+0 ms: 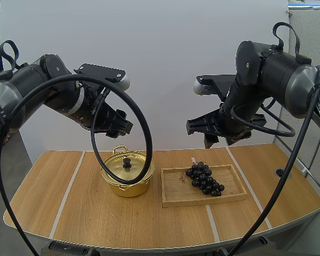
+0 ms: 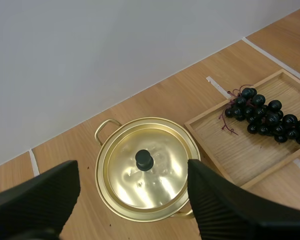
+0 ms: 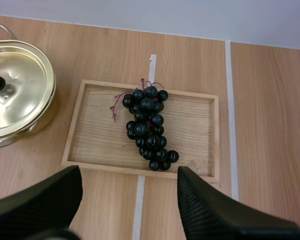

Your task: Open the pot, put the grape inside, and close it

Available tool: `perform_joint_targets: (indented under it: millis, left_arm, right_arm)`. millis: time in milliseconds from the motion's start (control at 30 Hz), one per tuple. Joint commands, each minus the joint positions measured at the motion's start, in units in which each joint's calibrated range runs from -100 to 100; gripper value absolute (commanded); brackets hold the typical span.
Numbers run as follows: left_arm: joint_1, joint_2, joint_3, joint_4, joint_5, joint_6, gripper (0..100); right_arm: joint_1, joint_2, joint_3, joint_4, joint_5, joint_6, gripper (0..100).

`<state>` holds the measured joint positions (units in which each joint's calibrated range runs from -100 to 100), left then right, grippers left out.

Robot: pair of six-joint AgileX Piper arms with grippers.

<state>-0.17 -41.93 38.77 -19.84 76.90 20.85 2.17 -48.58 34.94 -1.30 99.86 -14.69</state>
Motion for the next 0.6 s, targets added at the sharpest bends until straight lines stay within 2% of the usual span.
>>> perform_joint_targets:
  millis: [0,300,567]
  left_arm:
    - [0.13,0.1,-0.3,-1.2,1.2,1.9,100]
    - [0.13,2.0,-0.3,-1.2,1.4,7.9,100]
    - [0.13,12.4,-0.4,-1.2,1.8,12.6,100]
  right_arm:
    - [-0.3,-0.4,-0.4,-1.6,0.1,0.2,100]
    - [-0.3,-0.4,-0.4,-1.6,0.1,0.2,100]
    - [-0.3,-0.4,-0.4,-0.8,-1.3,0.2,100]
